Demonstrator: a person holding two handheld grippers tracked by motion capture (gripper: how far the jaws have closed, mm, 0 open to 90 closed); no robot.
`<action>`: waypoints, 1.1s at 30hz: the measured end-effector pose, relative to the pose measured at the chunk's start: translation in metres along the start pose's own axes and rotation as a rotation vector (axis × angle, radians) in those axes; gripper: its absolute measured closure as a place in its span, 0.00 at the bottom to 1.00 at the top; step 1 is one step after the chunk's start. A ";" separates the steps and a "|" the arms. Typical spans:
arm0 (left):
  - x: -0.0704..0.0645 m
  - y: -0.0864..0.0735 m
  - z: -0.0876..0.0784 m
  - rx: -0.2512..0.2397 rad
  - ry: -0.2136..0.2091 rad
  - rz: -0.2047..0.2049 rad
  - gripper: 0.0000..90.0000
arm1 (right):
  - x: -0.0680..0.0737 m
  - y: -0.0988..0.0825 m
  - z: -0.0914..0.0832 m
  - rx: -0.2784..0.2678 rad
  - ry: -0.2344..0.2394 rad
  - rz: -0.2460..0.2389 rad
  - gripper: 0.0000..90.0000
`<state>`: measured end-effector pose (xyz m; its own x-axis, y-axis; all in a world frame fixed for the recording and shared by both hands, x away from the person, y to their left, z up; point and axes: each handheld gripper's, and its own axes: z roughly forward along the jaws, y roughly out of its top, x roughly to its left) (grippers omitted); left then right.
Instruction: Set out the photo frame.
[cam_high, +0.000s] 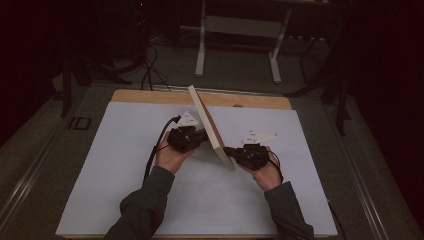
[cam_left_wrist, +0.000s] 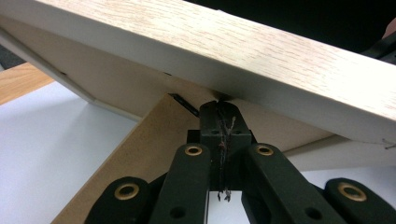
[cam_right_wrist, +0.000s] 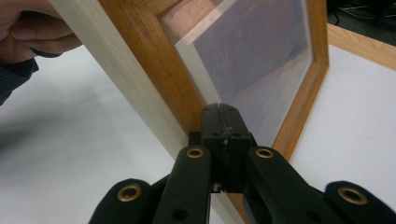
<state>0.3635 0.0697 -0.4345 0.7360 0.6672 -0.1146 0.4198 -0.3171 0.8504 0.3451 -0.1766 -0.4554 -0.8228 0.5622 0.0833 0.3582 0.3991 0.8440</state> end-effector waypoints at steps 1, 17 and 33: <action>0.000 0.000 0.000 -0.001 -0.001 0.001 1.00 | 0.000 0.000 0.000 0.001 0.002 -0.003 1.00; 0.004 0.000 0.001 -0.012 -0.035 0.011 1.00 | 0.006 0.002 0.002 0.011 0.022 -0.023 1.00; 0.004 0.004 0.006 -0.003 -0.027 0.021 1.00 | 0.010 0.003 0.004 0.016 0.031 -0.035 1.00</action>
<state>0.3713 0.0678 -0.4348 0.7587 0.6421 -0.1103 0.4027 -0.3291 0.8541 0.3391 -0.1671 -0.4541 -0.8480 0.5254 0.0703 0.3357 0.4297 0.8382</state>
